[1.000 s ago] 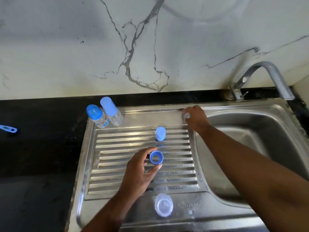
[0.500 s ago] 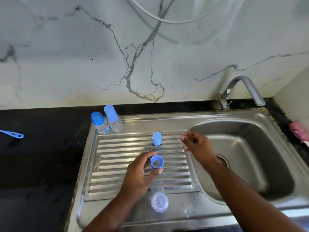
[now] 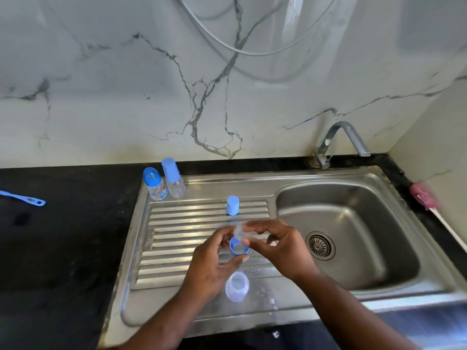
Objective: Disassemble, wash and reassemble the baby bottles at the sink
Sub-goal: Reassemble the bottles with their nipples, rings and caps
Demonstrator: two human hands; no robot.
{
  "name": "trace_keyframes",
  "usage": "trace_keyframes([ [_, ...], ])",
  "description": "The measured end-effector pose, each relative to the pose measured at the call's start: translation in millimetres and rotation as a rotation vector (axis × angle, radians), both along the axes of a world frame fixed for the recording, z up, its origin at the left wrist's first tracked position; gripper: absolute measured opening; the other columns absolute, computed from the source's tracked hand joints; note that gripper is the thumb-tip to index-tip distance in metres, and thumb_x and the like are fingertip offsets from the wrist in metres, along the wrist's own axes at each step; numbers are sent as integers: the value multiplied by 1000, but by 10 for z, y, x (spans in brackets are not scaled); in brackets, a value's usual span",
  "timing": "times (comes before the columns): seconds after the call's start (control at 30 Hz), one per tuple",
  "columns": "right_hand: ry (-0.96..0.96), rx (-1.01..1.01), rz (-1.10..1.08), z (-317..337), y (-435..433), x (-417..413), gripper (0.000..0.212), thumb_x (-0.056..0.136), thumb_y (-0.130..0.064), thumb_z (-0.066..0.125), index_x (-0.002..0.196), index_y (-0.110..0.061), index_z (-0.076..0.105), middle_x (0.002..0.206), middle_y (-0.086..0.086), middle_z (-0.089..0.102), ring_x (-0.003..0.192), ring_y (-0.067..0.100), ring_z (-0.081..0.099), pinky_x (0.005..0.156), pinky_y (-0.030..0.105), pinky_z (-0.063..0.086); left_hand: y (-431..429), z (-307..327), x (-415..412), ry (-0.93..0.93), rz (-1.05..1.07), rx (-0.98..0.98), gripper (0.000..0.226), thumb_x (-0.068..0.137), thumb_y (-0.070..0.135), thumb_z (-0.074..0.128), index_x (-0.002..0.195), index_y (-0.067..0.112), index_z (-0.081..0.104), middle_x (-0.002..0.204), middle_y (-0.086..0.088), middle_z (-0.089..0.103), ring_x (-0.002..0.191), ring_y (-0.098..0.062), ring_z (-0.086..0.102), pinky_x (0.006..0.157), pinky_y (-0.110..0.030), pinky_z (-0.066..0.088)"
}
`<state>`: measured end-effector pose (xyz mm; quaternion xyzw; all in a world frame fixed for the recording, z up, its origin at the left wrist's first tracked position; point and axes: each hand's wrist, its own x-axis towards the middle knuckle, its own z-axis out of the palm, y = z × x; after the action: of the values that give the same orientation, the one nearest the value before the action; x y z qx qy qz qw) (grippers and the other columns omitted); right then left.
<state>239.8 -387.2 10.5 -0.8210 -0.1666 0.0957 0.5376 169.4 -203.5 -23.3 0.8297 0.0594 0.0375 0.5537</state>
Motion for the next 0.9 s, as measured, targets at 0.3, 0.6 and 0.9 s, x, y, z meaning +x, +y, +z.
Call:
trace_keyframes([
  [0.3,-116,-57,83,-132,32,-161,22,85,-47,77,107,-43,78,123,-29,66,119,5,56,75,20,53,39,80,-136,-38,41,49,63,78,33,87,134,36,56,111,18,71,107,-6,65,94,-24,50],
  [0.6,320,-70,-4,-170,182,-195,12,95,-27,70,89,-22,79,76,1,76,66,17,69,72,45,61,36,128,-208,-7,16,34,67,79,25,88,135,38,54,117,23,67,101,-6,66,82,-16,52],
  [0.9,250,-59,-30,-146,194,-255,6,90,-31,77,90,-25,76,81,-2,76,74,25,69,71,45,61,19,139,-246,58,51,-74,42,95,18,69,132,37,59,118,22,69,99,-8,69,82,-23,56],
])
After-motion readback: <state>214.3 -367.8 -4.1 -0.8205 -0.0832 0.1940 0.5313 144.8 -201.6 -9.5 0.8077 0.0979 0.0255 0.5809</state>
